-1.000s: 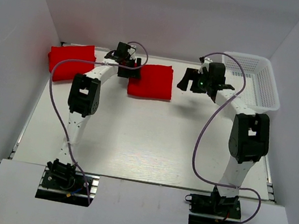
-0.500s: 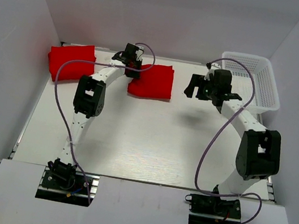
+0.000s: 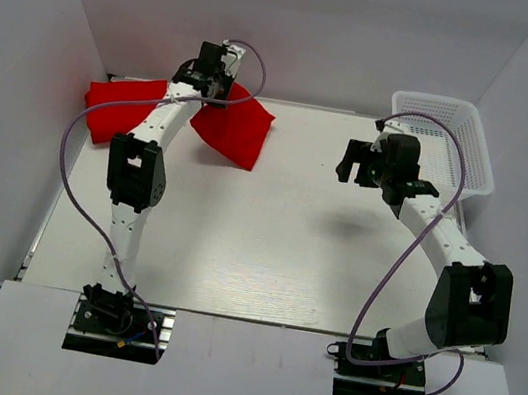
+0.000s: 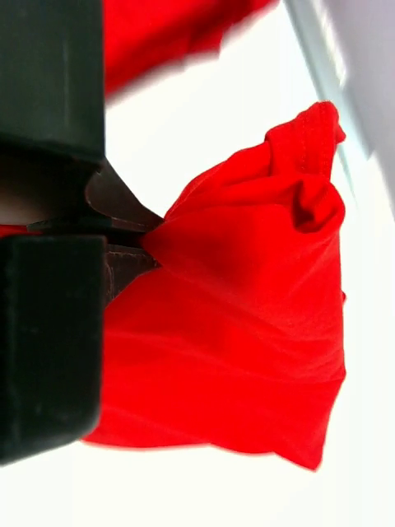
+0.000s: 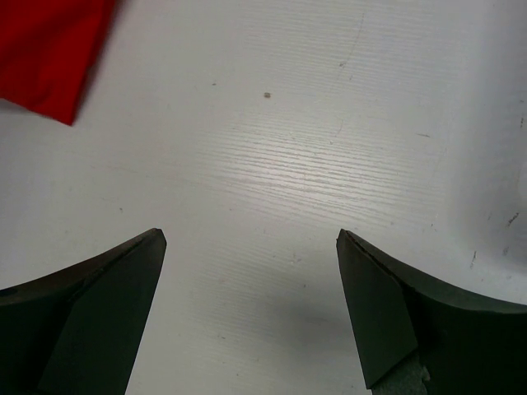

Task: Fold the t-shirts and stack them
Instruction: Put the neatly folded tshirt into the corner of the board with the left arm

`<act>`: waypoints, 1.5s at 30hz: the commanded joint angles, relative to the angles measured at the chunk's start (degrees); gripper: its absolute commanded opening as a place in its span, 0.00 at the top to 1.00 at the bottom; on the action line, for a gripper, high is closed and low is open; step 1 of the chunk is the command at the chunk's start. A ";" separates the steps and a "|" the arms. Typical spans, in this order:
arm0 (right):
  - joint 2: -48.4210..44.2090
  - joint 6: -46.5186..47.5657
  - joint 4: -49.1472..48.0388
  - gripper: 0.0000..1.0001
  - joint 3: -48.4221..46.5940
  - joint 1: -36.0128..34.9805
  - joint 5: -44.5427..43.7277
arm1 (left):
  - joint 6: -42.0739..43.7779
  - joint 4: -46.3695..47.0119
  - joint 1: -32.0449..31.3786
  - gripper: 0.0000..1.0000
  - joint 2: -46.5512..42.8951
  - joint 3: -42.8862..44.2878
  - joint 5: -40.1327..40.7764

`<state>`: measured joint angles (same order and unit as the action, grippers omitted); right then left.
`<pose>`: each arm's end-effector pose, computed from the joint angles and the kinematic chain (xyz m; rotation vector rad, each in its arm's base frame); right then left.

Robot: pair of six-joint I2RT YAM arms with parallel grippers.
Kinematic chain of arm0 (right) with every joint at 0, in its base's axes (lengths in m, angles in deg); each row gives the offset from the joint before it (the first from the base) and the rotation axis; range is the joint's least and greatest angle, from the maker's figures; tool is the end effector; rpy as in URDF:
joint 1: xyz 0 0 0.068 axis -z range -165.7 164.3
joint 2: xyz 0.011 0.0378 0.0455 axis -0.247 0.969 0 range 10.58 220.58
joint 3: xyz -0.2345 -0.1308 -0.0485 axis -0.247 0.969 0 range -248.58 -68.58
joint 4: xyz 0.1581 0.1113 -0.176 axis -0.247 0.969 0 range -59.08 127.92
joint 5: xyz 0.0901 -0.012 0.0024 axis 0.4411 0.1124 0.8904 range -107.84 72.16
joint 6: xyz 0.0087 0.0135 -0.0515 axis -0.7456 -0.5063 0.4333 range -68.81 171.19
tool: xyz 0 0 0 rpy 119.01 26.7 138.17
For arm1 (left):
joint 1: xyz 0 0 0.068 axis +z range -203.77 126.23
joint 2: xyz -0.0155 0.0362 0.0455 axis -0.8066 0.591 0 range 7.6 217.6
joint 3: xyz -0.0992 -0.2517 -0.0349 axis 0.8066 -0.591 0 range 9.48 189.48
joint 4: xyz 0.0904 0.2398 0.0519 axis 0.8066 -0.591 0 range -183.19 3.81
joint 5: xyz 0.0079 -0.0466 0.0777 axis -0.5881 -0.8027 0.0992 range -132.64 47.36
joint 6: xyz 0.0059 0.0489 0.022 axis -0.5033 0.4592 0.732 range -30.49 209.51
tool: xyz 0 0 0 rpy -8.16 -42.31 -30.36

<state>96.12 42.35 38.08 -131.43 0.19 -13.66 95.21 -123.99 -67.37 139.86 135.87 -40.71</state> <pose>0.3326 0.0863 0.2831 -0.1413 2.1013 0.3181 0.5122 -0.1226 0.2677 0.3743 2.3025 -0.0295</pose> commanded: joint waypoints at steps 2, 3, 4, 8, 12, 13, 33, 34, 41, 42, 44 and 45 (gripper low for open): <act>-2.65 -0.21 -1.09 0.10 1.06 0.22 -2.16 | 4.50 -1.49 3.05 1.00 -4.56 2.81 5.35; -3.00 -0.21 -1.09 0.10 1.32 0.13 -2.34 | 4.50 -2.27 3.67 1.00 -4.56 4.20 5.36; -3.01 -0.39 -1.09 0.10 1.50 0.05 -2.77 | 5.28 -2.97 4.20 1.00 -3.87 5.00 4.84; -4.06 -1.44 -1.18 0.10 2.11 0.05 -3.04 | 6.43 -3.59 6.65 1.00 -3.86 6.06 3.25; -4.94 -2.14 -1.36 0.10 2.64 -0.04 -3.66 | 9.15 -4.30 9.03 1.00 -5.09 6.85 0.36; -5.38 -2.06 -1.44 0.10 2.73 -0.04 -3.75 | 9.16 -4.30 9.73 1.00 -5.09 7.38 0.35; -4.85 -3.11 -3.46 0.10 2.82 -0.04 -2.60 | 9.25 -4.30 15.36 1.00 -12.82 9.67 -4.31; -5.03 -3.20 -3.38 0.10 2.99 -0.13 -2.60 | 9.25 -4.30 15.36 1.00 -12.82 9.67 -4.31; -4.59 -4.52 -3.55 0.10 3.00 0.05 -2.60 | 8.72 -3.77 17.64 1.00 -13.88 10.72 -4.83; -4.50 -4.78 -3.64 0.10 3.08 -0.13 -2.69 | 8.72 -3.77 18.17 1.00 -14.49 10.72 -4.83; -3.89 -5.31 -3.73 0.10 2.65 -0.13 -2.17 | 8.72 -3.77 18.79 1.00 -14.49 10.02 -5.36; -3.54 -5.40 -3.73 0.10 2.56 -0.22 -2.08 | 8.72 -3.25 18.79 1.00 -14.49 9.41 -5.36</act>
<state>92.25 38.09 36.79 -128.65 0.19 -16.22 104.30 -129.52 -49.54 130.82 143.91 -44.86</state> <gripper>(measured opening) 0.904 0.157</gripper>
